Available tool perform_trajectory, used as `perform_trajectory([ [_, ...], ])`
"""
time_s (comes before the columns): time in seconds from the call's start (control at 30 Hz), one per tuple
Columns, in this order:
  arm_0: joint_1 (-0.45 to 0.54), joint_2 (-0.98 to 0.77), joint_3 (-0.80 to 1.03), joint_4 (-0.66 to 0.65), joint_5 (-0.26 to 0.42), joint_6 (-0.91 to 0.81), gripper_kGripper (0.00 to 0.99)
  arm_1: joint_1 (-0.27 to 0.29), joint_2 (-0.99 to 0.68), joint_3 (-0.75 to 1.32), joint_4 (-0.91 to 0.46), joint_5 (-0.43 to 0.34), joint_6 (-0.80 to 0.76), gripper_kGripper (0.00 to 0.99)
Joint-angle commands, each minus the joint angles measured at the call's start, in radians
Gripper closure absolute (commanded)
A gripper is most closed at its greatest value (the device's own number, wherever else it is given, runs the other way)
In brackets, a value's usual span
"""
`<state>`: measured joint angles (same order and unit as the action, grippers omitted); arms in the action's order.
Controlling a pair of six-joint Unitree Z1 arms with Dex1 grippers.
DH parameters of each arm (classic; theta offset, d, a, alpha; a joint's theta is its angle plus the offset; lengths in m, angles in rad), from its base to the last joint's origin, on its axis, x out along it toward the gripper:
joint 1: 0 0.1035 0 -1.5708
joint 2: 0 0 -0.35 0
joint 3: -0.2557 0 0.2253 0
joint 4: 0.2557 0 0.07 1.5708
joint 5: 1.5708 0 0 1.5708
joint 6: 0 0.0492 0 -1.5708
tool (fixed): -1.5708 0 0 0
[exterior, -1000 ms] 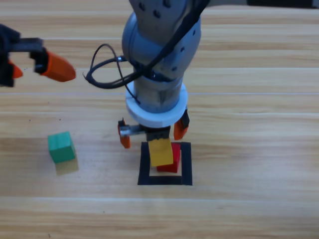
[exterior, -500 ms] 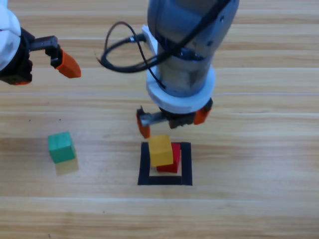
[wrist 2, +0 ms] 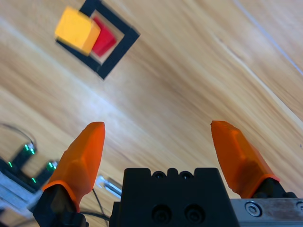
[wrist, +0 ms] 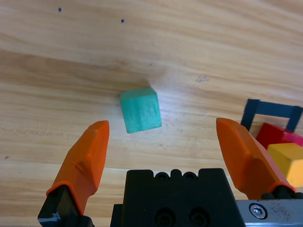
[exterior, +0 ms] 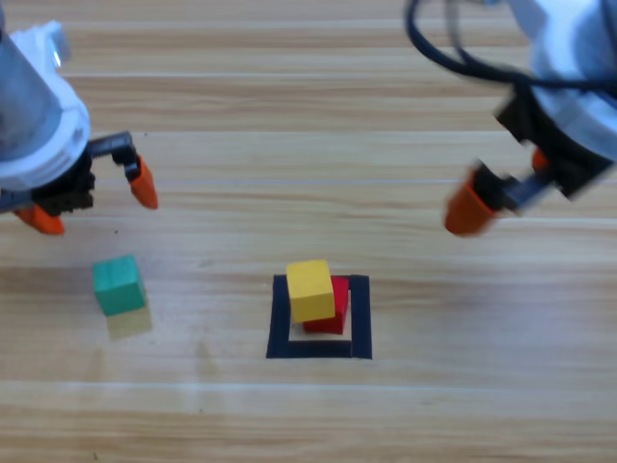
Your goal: Stack the blocks in the rectangular block: red at the bottom, yellow in the middle, green on top
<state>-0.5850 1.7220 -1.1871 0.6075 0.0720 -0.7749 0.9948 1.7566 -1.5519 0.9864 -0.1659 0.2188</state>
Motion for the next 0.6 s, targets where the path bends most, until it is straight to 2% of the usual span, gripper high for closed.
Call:
perform_trajectory([
  [0.03,0.017,0.106,-0.012,0.026,-0.021,-0.049,0.033,-0.136,-0.075,0.148,-0.111,0.250,-0.197,0.001],
  [0.07,0.017,0.116,-0.012,0.026,-0.023,-0.055,0.033,-0.130,-0.074,0.157,-0.111,0.296,-0.222,0.001],
  [0.6,0.014,0.172,0.012,0.005,-0.041,-0.081,0.033,-0.124,-0.123,0.220,-0.170,0.261,-0.225,0.001],
])
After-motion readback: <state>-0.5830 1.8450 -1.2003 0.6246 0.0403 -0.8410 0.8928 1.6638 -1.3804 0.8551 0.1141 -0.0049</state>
